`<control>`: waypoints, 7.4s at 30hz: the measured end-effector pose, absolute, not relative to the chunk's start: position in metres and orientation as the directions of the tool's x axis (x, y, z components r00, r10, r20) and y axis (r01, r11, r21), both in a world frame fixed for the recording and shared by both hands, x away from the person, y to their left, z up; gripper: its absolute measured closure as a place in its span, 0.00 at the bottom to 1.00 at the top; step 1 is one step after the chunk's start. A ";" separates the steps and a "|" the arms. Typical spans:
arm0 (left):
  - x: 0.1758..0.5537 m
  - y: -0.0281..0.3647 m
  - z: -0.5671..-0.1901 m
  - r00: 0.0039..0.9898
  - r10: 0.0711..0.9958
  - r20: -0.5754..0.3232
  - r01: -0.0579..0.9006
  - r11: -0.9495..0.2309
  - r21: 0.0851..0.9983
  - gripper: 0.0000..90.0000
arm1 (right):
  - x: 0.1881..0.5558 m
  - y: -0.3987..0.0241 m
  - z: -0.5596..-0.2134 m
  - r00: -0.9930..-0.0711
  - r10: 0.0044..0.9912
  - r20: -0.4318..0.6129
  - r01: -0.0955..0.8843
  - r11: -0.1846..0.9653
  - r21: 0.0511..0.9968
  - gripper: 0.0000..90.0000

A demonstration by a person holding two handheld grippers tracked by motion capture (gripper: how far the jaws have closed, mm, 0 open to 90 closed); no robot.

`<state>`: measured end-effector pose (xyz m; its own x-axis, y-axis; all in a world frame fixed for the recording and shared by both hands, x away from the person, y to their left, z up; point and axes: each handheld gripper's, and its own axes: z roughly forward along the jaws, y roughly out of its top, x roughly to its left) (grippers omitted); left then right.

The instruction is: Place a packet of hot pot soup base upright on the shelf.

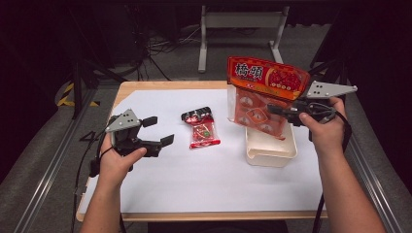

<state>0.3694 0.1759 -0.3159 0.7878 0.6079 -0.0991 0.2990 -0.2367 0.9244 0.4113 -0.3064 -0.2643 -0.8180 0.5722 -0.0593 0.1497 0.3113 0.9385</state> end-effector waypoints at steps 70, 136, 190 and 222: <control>0.375 0.182 -0.326 0.781 0.612 -0.126 0.340 -0.247 0.907 0.15 | 0.412 -0.329 -0.331 -0.629 0.772 -0.088 0.282 0.332 0.900 0.78; 0.407 0.168 -0.346 0.764 0.629 -0.143 0.399 -0.287 0.871 0.12 | 0.359 -0.363 -0.331 -0.579 0.814 -0.046 0.331 0.286 0.899 0.35; 0.486 0.095 -0.418 0.630 0.761 -0.155 0.499 -0.243 0.832 0.20 | 0.338 -0.323 -0.323 -0.715 0.692 -0.104 0.262 0.402 0.877 0.33; 0.526 0.099 -0.418 0.606 0.776 -0.177 0.567 -0.265 0.780 0.14 | 0.357 -0.297 -0.321 -0.771 0.625 -0.124 0.215 0.438 0.873 0.32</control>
